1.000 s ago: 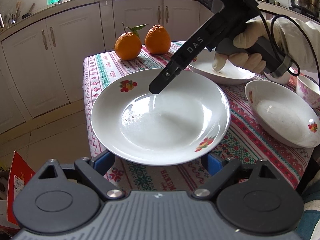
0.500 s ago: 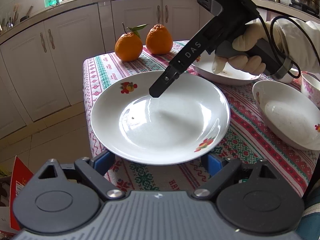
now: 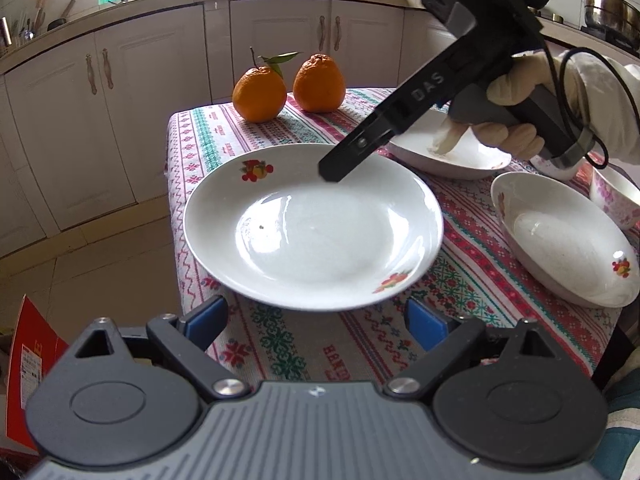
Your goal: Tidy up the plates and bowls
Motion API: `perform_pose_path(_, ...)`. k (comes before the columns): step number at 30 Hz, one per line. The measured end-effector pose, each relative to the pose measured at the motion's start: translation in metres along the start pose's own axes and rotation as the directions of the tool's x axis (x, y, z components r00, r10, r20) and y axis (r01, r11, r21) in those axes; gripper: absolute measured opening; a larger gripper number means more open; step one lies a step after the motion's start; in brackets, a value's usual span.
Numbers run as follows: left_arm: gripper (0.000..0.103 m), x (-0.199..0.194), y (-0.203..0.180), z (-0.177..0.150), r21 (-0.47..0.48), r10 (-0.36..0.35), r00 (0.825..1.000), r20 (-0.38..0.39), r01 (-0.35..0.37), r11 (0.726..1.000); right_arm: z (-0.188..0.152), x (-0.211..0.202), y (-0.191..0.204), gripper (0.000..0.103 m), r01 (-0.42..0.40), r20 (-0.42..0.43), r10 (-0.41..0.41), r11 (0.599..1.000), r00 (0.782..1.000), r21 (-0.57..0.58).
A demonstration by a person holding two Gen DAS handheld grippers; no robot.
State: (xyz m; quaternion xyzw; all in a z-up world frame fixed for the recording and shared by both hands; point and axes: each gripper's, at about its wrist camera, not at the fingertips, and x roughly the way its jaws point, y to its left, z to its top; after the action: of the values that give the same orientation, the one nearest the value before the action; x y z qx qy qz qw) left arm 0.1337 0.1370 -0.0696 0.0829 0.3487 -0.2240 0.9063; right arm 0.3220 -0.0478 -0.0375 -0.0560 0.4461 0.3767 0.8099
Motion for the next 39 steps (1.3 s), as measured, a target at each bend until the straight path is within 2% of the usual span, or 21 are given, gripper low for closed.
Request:
perform_pose_path(4,0.096,-0.015,-0.005,-0.005,-0.035,0.012,1.0,0.017,-0.012,0.999,-0.01,-0.029,0.009,0.103,0.012,0.047,-0.012,1.0,0.999,0.004)
perform_pose_path(10,0.098,-0.042,-0.025,-0.011,-0.06,0.054,0.996,0.067,-0.05,0.997,-0.032,-0.069,0.027,0.103,0.072,0.093,-0.071,0.997,0.993,-0.003)
perform_pose_path(18,0.099,-0.061,-0.064,-0.017,-0.072,0.074,0.989,0.126,-0.065,0.995,-0.081,-0.113,0.043,0.103,0.127,0.153,-0.133,0.991,0.979,0.049)
perform_pose_path(22,0.099,-0.064,-0.08,-0.021,-0.082,0.064,0.989,0.136,-0.053,0.995,-0.112,-0.133,0.051,0.103,0.207,0.168,-0.213,0.977,0.963,0.056)
perform_pose_path(27,0.099,-0.06,-0.099,-0.024,-0.092,0.06,0.989,0.135,-0.048,0.995,-0.15,-0.155,0.058,0.103,0.226,0.197,-0.243,0.968,0.95,0.106)
perform_pose_path(32,0.099,-0.054,-0.118,-0.025,-0.061,0.028,0.992,0.124,-0.021,0.998,-0.18,-0.167,0.054,0.103,0.22,0.183,-0.252,0.959,0.95,0.177)
perform_pose_path(36,0.099,-0.048,-0.134,-0.027,0.009,0.0,0.995,0.1,-0.001,1.0,-0.193,-0.174,0.05,0.103,0.306,0.164,-0.341,0.93,0.926,0.206)
perform_pose_path(39,0.099,-0.041,-0.142,-0.027,0.065,-0.031,0.997,0.07,0.027,0.998,-0.2,-0.18,0.043,0.103,0.306,0.167,-0.346,0.925,0.923,0.225)
